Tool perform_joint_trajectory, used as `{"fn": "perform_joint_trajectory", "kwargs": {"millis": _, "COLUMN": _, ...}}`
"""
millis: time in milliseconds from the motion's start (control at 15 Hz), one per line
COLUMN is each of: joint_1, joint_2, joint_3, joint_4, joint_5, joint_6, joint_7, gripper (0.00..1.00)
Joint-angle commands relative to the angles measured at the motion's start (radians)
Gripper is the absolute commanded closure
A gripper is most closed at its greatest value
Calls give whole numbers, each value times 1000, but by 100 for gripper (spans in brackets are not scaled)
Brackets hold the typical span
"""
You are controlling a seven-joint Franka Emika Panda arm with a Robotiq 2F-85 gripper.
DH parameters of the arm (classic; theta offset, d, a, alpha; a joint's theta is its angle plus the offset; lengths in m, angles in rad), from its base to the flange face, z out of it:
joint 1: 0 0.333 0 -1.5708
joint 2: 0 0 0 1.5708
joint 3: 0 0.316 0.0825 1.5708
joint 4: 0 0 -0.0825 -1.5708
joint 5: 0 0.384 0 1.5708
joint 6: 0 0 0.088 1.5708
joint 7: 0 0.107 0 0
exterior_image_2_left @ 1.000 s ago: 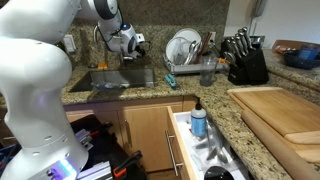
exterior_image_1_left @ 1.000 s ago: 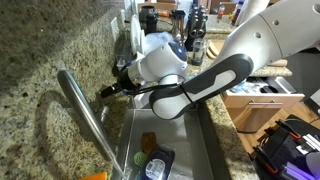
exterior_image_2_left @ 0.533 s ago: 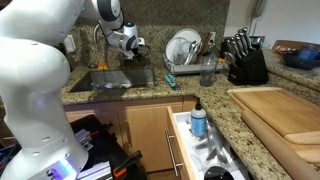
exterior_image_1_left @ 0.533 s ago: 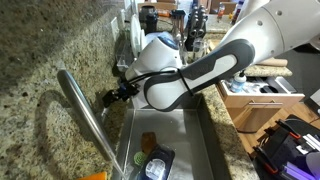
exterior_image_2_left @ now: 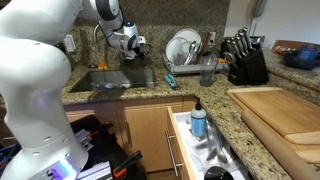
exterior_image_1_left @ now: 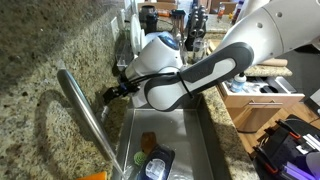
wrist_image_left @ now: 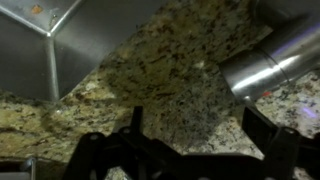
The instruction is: Close the tap
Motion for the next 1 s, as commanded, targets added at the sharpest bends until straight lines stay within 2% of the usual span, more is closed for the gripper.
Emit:
{"fn": "perform_joint_trajectory", "kwargs": {"millis": 0, "joint_1": 12, "joint_2": 4, "joint_3": -22, "joint_4": 8, "joint_5": -9, "joint_6": 14, "joint_7": -1, "gripper": 0}}
{"fn": "perform_joint_trajectory", "kwargs": {"millis": 200, "joint_1": 18, "joint_2": 5, "joint_3": -38, "joint_4": 11, "joint_5": -20, "joint_6": 28, "joint_7": -3, "gripper": 0}}
{"fn": "perform_joint_trajectory", "kwargs": {"millis": 600, "joint_1": -3, "joint_2": 47, "joint_3": 33, "joint_4": 78, "joint_5": -15, "joint_6": 89, "joint_7": -46, "gripper": 0}}
{"fn": "perform_joint_trajectory", "kwargs": {"millis": 667, "joint_1": 15, "joint_2": 15, "joint_3": -10, "joint_4": 36, "joint_5": -16, "joint_6": 53, "joint_7": -18, "gripper": 0}}
{"fn": "perform_joint_trajectory", "kwargs": {"millis": 933, "joint_1": 12, "joint_2": 29, "joint_3": -2, "joint_4": 57, "joint_5": -15, "joint_6": 64, "joint_7": -24, "gripper": 0}}
